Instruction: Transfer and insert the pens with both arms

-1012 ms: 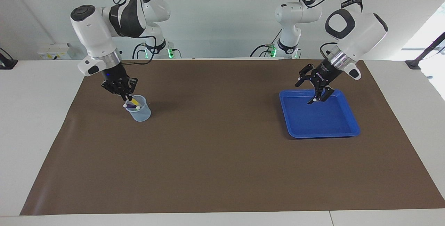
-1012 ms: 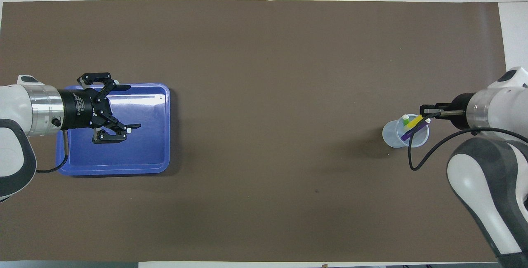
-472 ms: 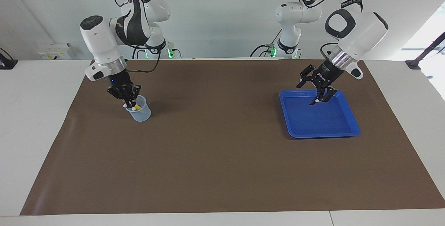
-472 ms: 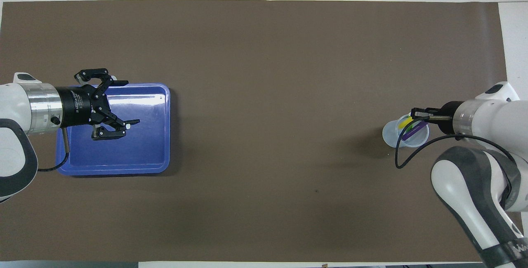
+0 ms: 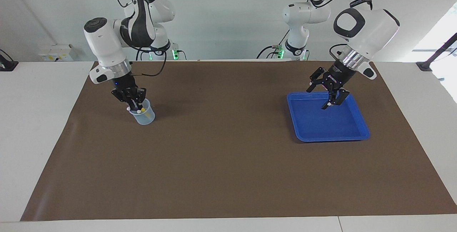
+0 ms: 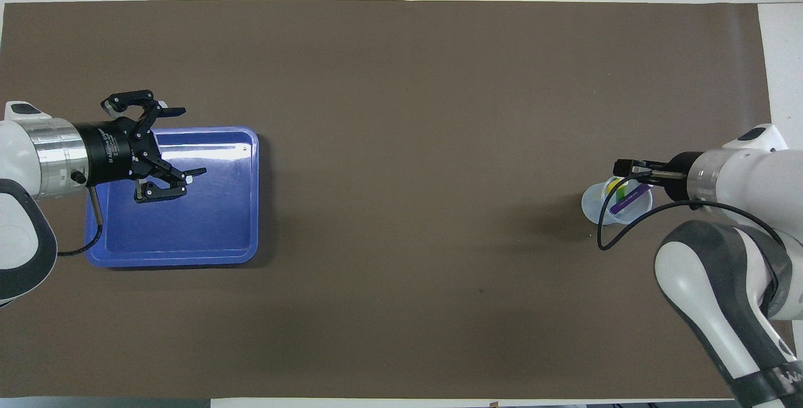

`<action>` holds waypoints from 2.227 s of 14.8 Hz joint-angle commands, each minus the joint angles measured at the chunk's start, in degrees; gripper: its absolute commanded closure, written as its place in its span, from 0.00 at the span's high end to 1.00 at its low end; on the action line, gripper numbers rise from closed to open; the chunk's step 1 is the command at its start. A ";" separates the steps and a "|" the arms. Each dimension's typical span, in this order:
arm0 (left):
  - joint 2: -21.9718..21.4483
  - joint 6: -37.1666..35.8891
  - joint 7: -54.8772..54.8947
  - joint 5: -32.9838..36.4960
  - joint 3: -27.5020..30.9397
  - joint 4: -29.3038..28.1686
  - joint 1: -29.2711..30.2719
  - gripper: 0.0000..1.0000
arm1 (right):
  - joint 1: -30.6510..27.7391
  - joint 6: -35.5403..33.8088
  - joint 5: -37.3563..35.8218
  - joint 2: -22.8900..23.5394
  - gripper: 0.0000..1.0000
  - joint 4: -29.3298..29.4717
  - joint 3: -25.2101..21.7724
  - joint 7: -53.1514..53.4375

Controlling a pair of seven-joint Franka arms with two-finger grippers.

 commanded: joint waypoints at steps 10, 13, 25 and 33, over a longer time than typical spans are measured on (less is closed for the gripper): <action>2.77 -11.44 45.50 22.48 1.15 7.47 1.38 1.00 | -0.49 -30.19 -7.95 4.76 1.00 26.17 -1.02 0.13; 5.67 -20.75 56.76 30.05 1.51 15.54 1.38 1.00 | -0.40 -38.56 -9.17 7.84 1.00 34.97 -1.11 0.13; 4.01 -38.62 74.29 33.14 4.32 22.25 -1.78 1.00 | -2.60 -41.30 -10.15 4.51 1.00 32.71 -0.50 -4.18; 2.61 -41.33 74.28 32.97 4.23 23.56 -2.05 1.00 | -2.34 -41.21 -10.15 4.68 1.00 32.97 -0.14 -4.18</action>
